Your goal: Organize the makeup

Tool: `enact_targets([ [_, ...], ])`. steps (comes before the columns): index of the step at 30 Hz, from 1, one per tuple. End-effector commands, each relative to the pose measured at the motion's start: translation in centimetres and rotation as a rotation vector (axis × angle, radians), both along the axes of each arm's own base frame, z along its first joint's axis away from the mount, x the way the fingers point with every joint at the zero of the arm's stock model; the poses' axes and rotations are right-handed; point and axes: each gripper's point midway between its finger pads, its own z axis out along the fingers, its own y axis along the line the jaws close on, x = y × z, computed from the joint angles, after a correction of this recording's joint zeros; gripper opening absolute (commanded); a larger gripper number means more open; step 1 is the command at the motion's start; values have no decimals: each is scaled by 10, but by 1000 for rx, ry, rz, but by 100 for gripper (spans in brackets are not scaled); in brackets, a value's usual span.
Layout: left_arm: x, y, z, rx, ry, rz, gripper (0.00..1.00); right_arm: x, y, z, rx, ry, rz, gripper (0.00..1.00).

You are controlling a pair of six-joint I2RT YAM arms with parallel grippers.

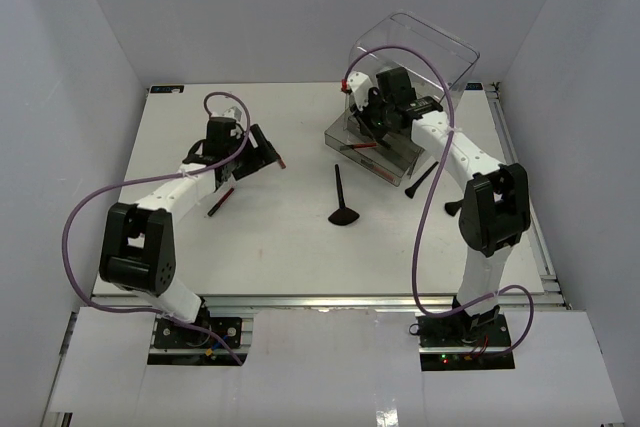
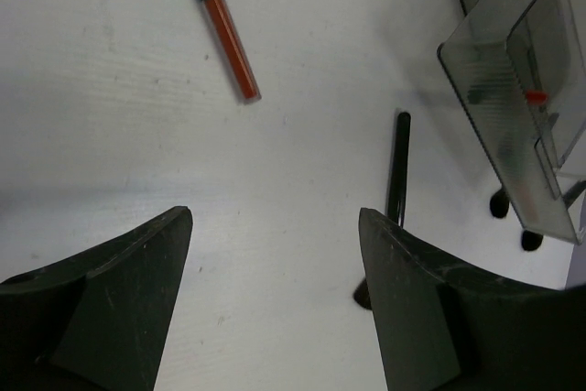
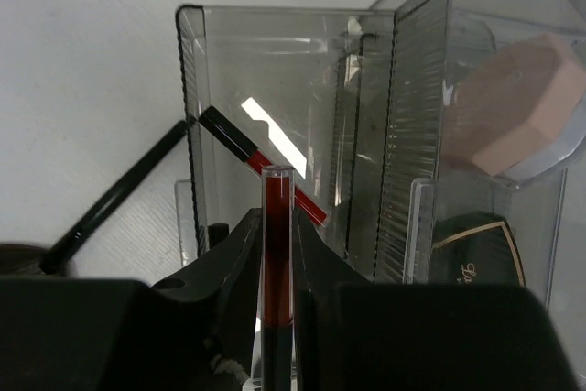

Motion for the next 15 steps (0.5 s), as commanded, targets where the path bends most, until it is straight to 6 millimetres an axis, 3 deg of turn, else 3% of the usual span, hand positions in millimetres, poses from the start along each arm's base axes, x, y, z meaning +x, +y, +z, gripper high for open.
enact_targets([
  [1, 24, 1, 0, 11, 16, 39, 84, 7, -4, -4, -71, -58, 13, 27],
  [4, 41, -4, -13, 22, 52, 27, 84, 5, -4, -5, -68, -53, 12, 49],
  [8, 55, -9, -20, 31, 79, 11, 80, -17, 3, 9, 5, -33, 56, 58],
  [12, 66, -6, -42, 78, 138, 22, 71, -67, 10, 25, 110, 21, 170, 62],
  [15, 75, -5, -48, 114, 157, 39, 67, -94, 14, 29, 173, 55, 226, 63],
])
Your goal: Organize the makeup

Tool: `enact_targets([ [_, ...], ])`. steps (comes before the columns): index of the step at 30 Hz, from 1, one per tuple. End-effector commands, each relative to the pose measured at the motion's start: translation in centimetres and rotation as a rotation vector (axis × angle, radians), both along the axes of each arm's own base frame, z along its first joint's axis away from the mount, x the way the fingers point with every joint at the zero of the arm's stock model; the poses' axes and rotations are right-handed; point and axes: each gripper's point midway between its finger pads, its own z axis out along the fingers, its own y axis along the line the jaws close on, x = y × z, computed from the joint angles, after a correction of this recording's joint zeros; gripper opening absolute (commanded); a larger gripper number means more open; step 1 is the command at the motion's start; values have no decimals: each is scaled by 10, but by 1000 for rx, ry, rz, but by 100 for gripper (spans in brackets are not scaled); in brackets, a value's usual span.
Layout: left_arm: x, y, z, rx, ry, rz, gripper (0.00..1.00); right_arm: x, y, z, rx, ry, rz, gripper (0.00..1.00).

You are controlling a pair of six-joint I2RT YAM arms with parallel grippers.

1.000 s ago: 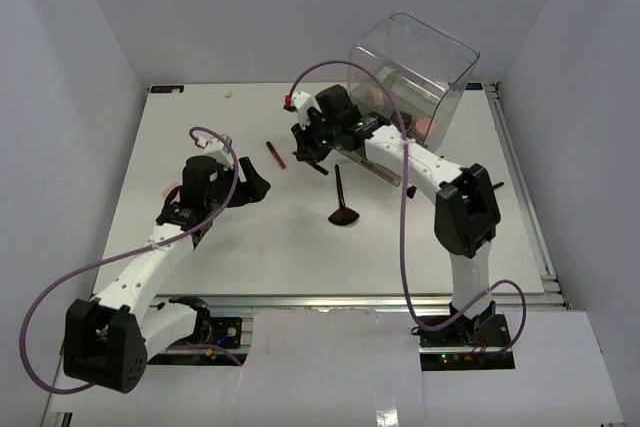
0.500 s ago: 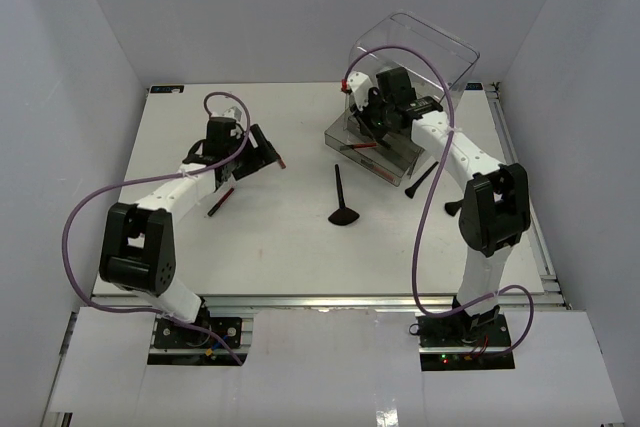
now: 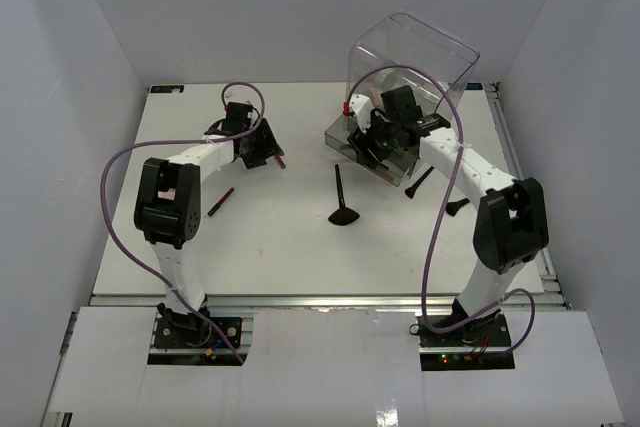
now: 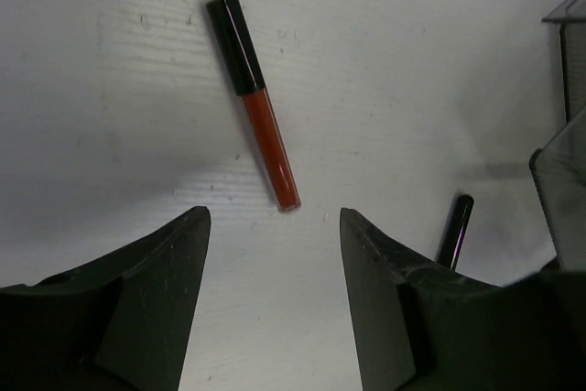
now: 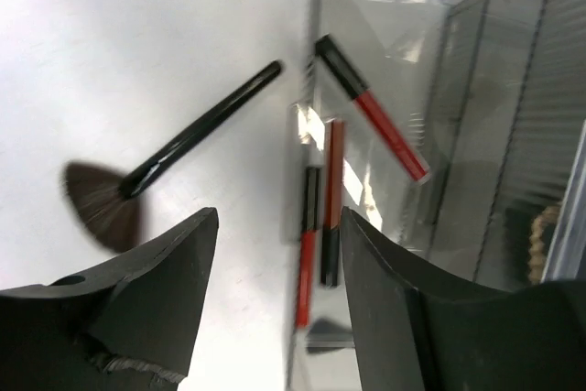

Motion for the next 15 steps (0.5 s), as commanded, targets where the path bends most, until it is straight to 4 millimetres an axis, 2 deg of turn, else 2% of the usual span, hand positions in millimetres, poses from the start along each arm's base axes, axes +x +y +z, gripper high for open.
enact_targets([
  [1, 15, 5, 8, 69, 4, 20, 66, -46, 18, 49, 189, -8, 127, 63],
  [3, 22, 8, 1, 115, 26, 29, 65, -60, 16, 53, 216, -4, 140, 63],
  [4, 26, 8, 3, 130, 26, 35, 64, -62, 16, 55, 228, -7, 146, 63],
  [6, 30, 10, -6, 173, 52, 36, 62, -69, 15, 61, 250, -22, 156, 63],
  [10, 38, 20, -21, 265, 89, 48, 58, -73, 7, 66, 276, -36, 153, 64],
  [15, 39, 24, -36, 327, 132, 41, 47, -75, 0, 72, 309, -46, 149, 64],
])
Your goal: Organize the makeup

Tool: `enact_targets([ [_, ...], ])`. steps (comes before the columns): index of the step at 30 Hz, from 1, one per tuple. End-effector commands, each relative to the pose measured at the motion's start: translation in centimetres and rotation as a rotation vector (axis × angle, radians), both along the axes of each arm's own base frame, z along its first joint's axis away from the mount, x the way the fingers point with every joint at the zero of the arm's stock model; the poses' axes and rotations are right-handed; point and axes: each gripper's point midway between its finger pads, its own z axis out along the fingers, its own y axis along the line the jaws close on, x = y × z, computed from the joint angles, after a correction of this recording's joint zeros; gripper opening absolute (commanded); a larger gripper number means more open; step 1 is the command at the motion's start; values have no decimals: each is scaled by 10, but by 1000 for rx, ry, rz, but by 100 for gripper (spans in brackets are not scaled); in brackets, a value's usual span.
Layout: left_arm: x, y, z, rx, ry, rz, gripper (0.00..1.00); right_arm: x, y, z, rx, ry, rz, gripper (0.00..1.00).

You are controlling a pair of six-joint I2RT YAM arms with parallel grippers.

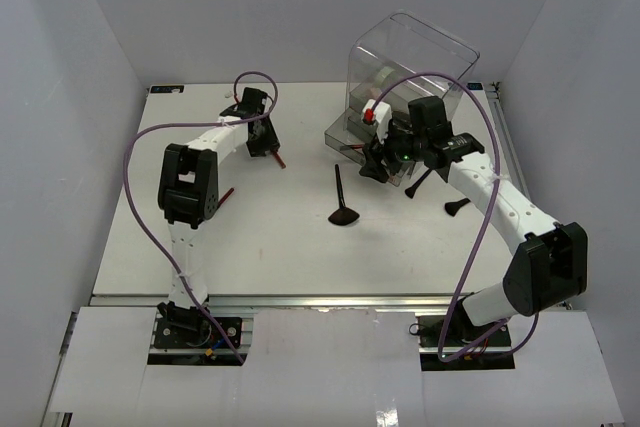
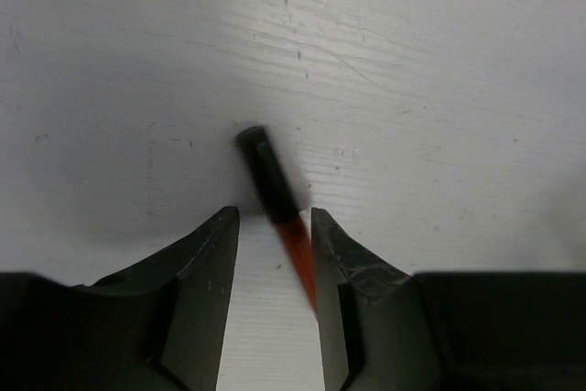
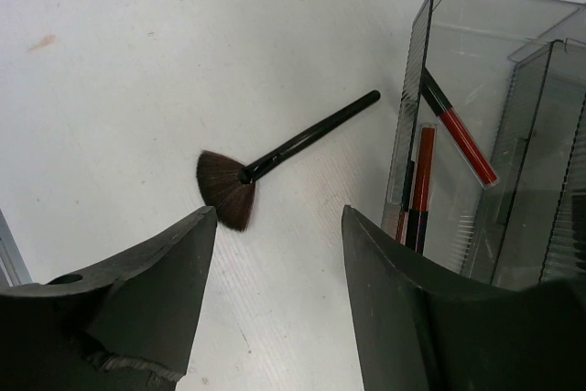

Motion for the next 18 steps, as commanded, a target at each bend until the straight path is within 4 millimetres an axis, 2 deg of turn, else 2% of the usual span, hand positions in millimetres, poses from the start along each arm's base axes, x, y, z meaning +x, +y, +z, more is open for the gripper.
enact_targets([
  [1, -5, 11, -8, 106, 57, -3, 45, -3, 0, 21, 77, -39, 18, 64],
  [7, -10, 11, -19, 171, 94, -49, 37, -9, -2, 21, 93, -39, 27, 64],
  [9, -15, 12, -21, 186, 107, -65, 29, -10, -4, 20, 94, -37, 27, 64],
  [12, -23, 11, -19, 172, 116, -89, 11, -12, -4, 19, 99, -30, 30, 64],
  [13, -23, 7, -10, 152, 98, -102, 6, -13, -4, 17, 99, -26, 34, 64],
  [14, -23, 7, -9, 151, 97, -102, 2, -14, -3, 17, 104, -24, 42, 64],
  [17, -31, -23, 30, -17, 8, -184, 0, -23, 0, 15, 130, -2, 88, 64],
  [18, -35, -27, 32, -57, -18, -193, 0, -23, 0, 15, 133, -3, 91, 64],
])
